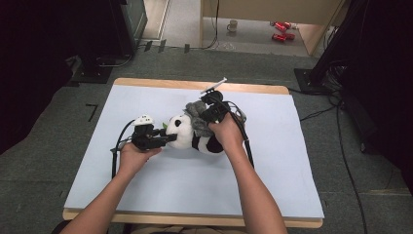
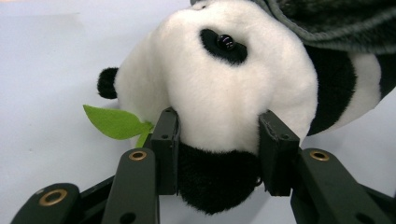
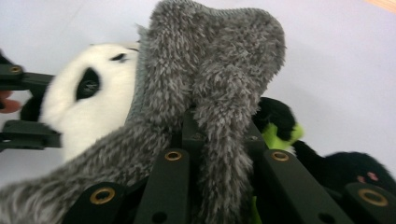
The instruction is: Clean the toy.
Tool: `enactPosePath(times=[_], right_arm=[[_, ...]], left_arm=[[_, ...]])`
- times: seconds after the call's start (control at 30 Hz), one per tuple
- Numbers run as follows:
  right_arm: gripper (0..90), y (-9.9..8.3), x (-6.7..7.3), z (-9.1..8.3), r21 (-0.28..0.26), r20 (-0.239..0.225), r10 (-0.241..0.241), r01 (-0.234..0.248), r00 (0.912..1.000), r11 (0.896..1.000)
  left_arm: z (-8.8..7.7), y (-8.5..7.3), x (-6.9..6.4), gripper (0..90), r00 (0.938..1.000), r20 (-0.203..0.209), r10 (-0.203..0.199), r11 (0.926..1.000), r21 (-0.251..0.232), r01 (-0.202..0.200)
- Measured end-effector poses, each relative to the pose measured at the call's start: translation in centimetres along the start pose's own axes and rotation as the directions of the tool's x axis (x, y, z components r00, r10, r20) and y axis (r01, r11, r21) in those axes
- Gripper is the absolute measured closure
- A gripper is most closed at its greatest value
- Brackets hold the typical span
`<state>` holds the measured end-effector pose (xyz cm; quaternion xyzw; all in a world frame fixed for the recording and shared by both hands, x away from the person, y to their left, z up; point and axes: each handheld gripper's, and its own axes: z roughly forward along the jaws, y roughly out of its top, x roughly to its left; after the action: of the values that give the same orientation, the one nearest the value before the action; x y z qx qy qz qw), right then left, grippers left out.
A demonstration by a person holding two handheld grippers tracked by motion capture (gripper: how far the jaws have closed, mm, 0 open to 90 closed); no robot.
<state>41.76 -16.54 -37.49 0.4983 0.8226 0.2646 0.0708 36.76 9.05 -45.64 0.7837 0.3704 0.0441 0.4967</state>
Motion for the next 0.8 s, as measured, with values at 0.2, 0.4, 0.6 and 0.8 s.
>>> enactPosePath(times=[0.2,0.4,0.6,0.8], right_arm=[[79.1,0.2,-0.9,-0.2,-0.016,0.041,0.008,-0.007,0.9991,1.000],[80.1,1.0,-0.5,-1.9,-0.097,0.051,0.011,-0.006,0.9986,0.995],[80.0,1.3,0.7,-3.7,-0.175,-0.018,0.012,-0.015,0.9998,0.984],[80.0,1.3,2.7,-4.4,-0.211,-0.062,-0.024,0.010,0.9978,0.977]], left_arm=[[0.0,0.0,0.0,57.2,0.9999,0.009,-0.006,1.0000,-0.002,0.006],[-0.1,0.2,0.1,57.2,0.9998,0.001,-0.022,0.9998,0.002,0.022],[-0.2,0.5,-0.2,57.4,0.9993,-0.012,-0.036,0.9994,-0.001,0.036],[-0.3,0.8,-0.5,56.8,0.9985,-0.023,-0.049,0.9987,-0.015,0.049]])
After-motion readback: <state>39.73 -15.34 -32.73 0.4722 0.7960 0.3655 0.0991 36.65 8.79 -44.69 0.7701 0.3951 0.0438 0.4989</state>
